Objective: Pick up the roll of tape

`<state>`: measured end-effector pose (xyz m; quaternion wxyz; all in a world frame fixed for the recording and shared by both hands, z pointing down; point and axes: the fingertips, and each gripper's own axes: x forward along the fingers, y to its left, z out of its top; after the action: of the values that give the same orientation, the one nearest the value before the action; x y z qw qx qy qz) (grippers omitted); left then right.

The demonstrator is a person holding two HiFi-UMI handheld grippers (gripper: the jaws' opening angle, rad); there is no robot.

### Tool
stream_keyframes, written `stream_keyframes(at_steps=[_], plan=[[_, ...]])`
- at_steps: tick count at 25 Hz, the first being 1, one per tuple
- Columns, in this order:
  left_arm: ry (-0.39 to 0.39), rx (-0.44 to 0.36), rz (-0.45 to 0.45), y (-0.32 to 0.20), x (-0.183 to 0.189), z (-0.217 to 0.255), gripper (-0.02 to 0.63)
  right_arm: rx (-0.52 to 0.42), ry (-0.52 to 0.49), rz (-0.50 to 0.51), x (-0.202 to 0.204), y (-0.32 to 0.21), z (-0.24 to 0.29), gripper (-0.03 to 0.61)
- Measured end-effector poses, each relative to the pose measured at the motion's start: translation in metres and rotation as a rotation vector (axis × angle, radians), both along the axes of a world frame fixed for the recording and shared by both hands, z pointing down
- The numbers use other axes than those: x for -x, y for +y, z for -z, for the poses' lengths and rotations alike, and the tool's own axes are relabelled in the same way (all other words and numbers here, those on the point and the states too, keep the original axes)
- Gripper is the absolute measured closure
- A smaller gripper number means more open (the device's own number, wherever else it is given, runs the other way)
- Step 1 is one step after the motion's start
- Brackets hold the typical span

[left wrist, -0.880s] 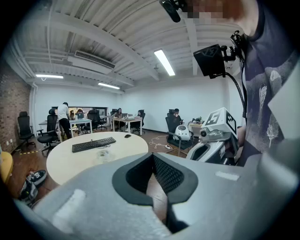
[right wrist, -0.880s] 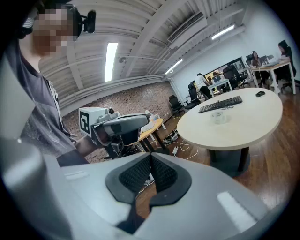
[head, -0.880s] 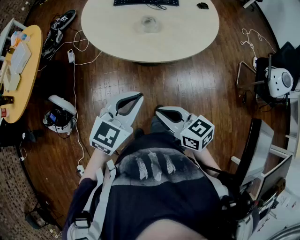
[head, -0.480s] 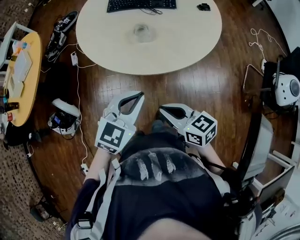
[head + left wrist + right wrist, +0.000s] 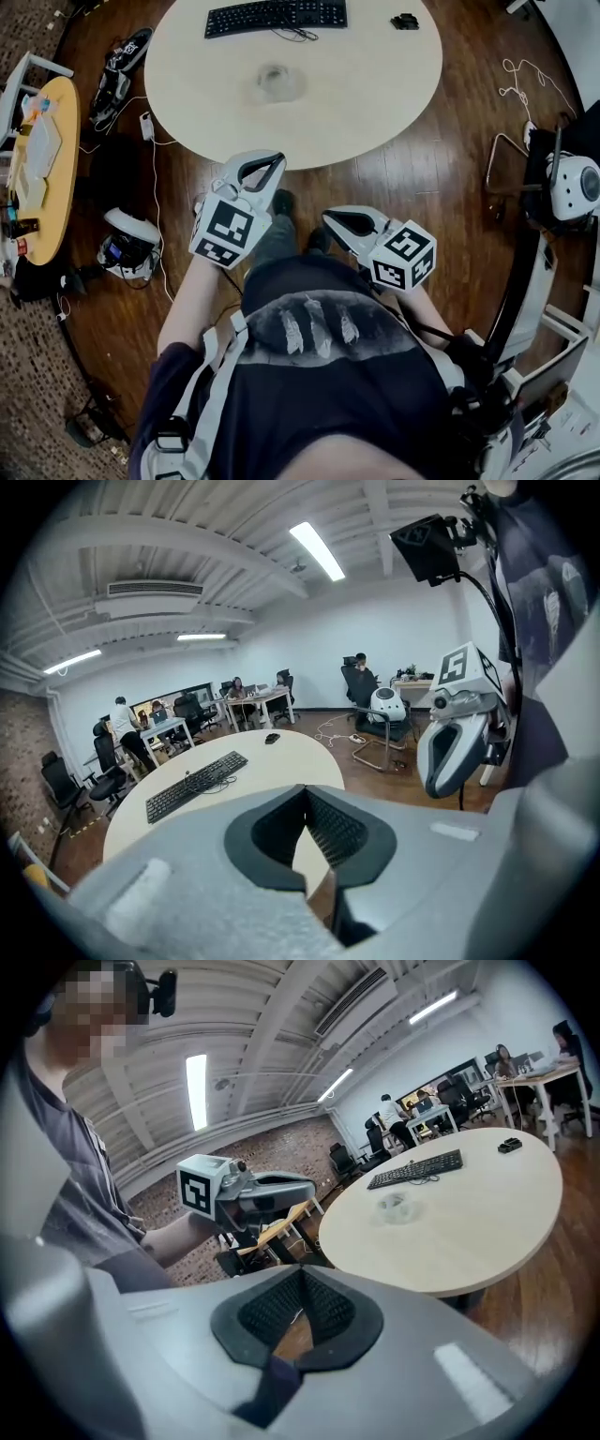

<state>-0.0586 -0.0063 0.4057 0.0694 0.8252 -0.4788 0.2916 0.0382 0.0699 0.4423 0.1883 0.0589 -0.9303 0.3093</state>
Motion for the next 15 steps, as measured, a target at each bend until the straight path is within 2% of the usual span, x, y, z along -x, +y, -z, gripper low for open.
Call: stream_keyframes(at_steps=[2,5,9,12,15], plan=[[-0.025,0.004,-0.009,-0.020,0.007,-0.009,0.609,-0.003,0.011,-0.025,0.001,-0.009,-0.001,0.572],[-0.106,0.033,-0.051,-0.049,0.021,-0.029,0.609,-0.013,0.028,-0.074,0.006,-0.026,0.001,0.572],[-0.280,0.067,-0.139,-0.085,0.042,-0.056,0.609,-0.019,0.056,-0.149,0.018,-0.053,0.002,0.572],[-0.341,0.143,-0.204,-0.109,0.056,-0.084,0.601,-0.025,0.071,-0.182,0.028,-0.066,0.004,0.572],[-0.413,0.230,-0.262,-0.129,0.071,-0.116,0.450,-0.021,0.092,-0.225,0.040,-0.078,0.003,0.572]])
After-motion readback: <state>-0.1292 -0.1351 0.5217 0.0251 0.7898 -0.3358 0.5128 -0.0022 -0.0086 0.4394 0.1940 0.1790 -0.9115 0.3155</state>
